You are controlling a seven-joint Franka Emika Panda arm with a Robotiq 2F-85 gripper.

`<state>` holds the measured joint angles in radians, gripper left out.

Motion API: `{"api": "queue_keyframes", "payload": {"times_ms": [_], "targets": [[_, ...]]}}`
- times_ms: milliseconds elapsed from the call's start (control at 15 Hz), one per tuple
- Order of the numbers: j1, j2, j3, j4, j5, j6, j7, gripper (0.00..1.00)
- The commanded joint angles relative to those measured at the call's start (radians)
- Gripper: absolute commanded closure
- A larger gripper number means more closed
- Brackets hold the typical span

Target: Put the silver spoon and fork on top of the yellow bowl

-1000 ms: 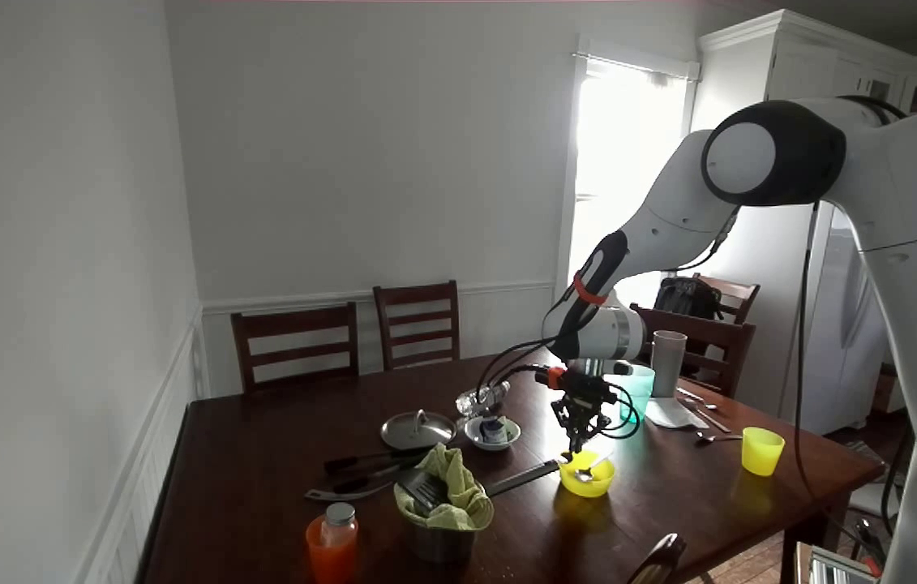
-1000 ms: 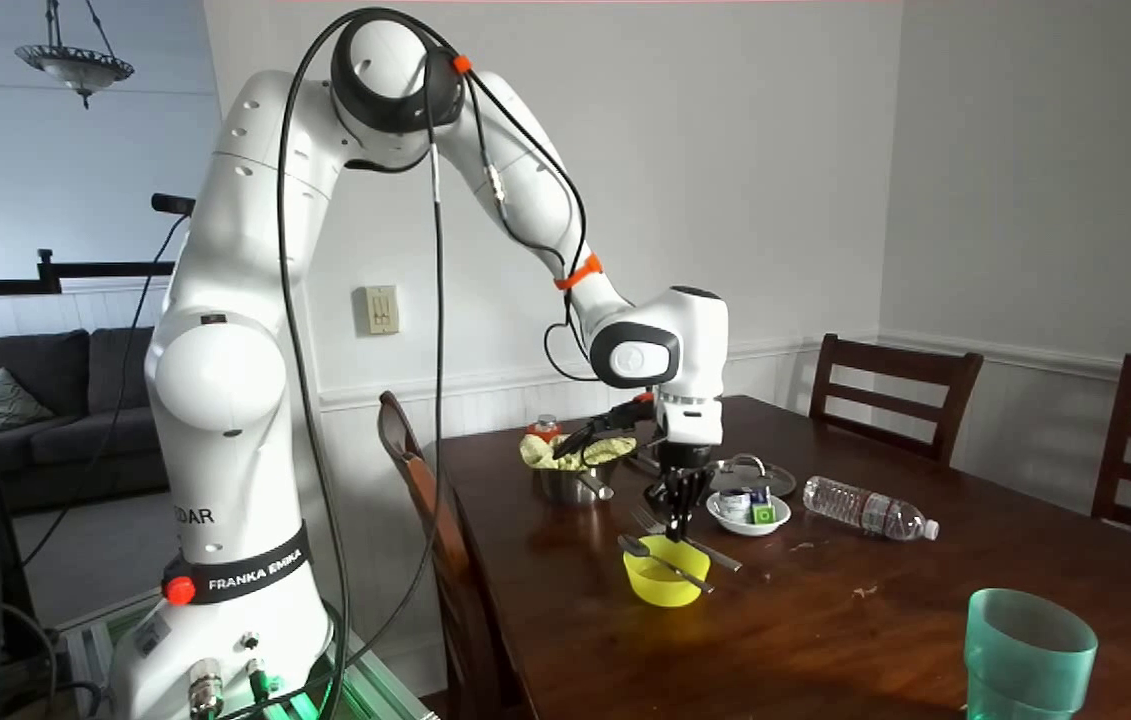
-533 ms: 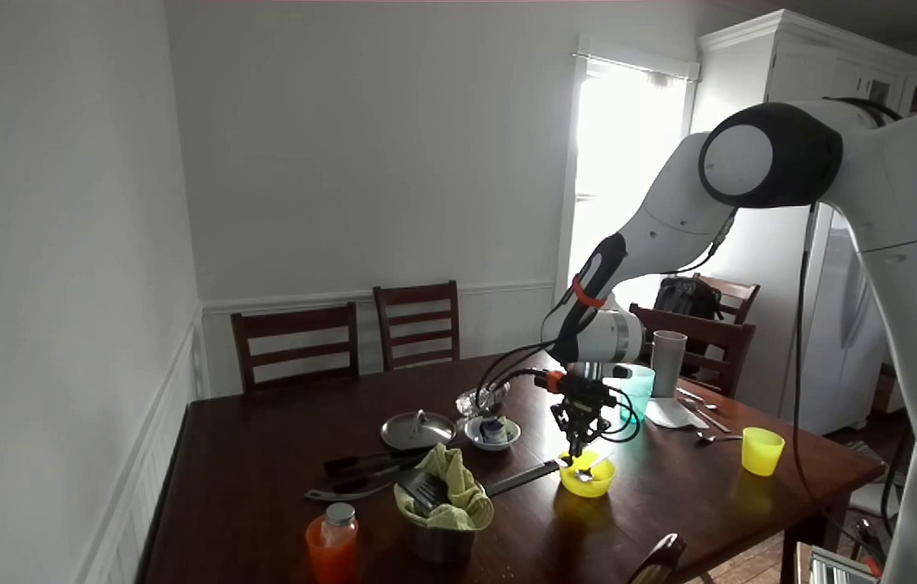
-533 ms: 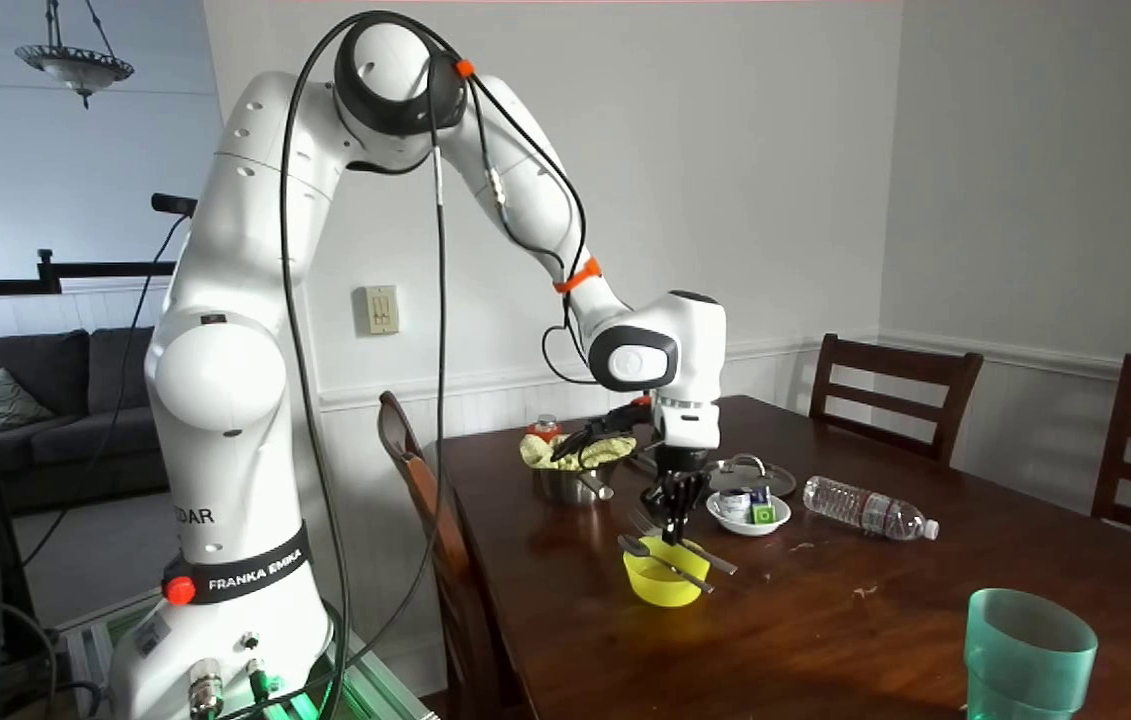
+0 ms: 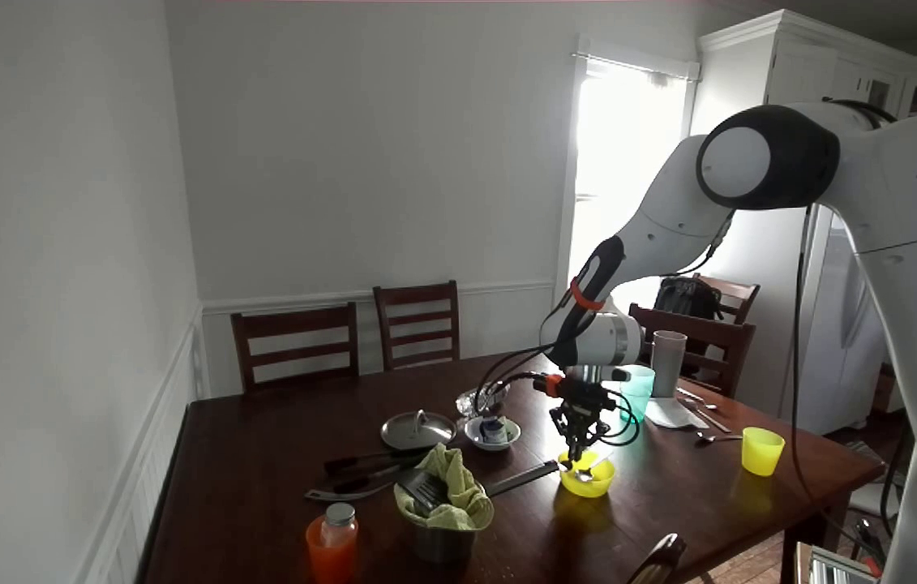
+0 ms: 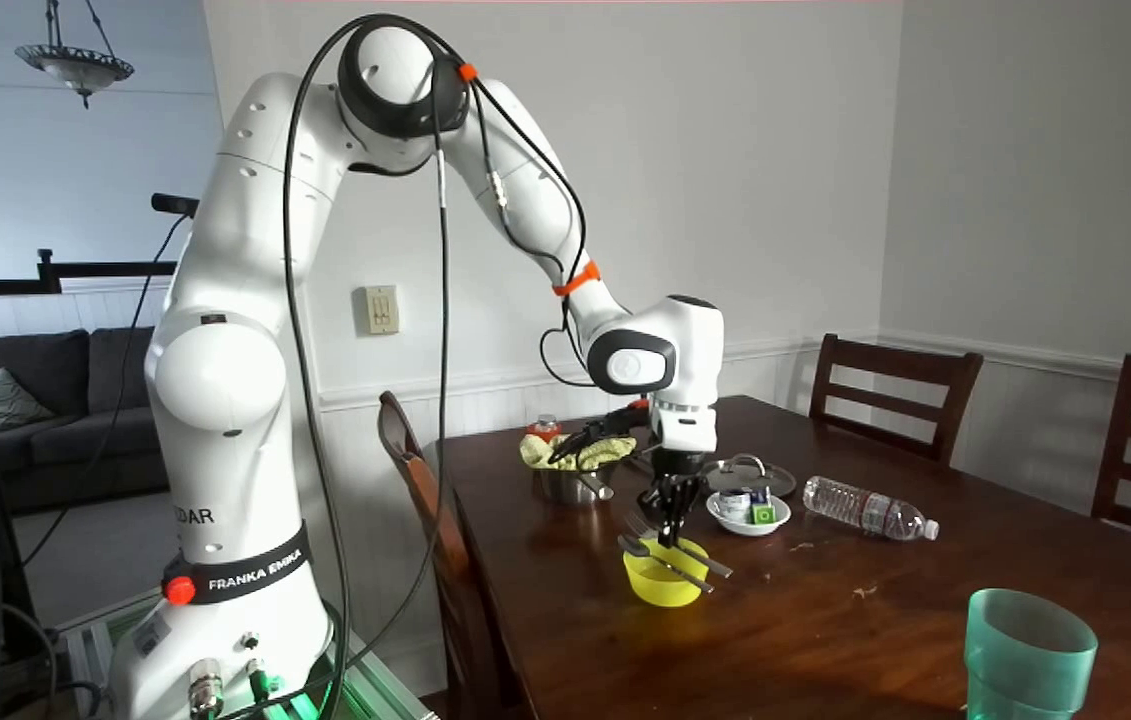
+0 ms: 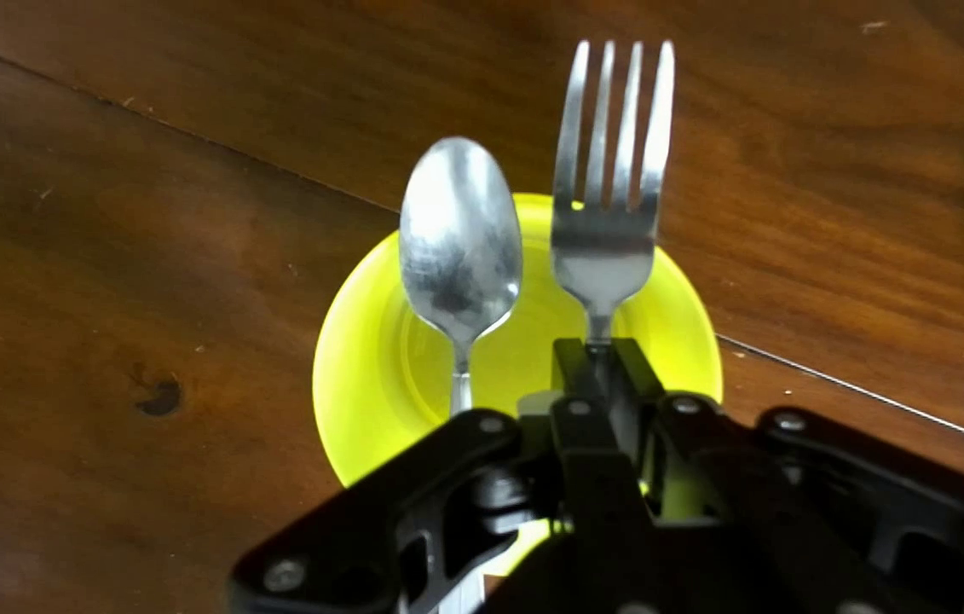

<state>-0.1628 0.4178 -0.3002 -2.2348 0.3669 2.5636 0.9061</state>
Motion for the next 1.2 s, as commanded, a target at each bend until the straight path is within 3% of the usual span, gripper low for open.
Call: {"api": "queue_keyframes", "payload": {"times_ms": [0,800,933,1133], "targets": [[-0.01,0.002,0.011,-0.006,0.0,0.017,0.016,0.98],[-0.012,0.015,0.012,-0.002,0.004,0.027,0.015,0.98],[-0.01,0.014,0.011,-0.004,0.001,0.029,0.015,0.63],[-0.009,0.012,0.011,-0.005,-0.001,0.027,0.014,0.44]]}}
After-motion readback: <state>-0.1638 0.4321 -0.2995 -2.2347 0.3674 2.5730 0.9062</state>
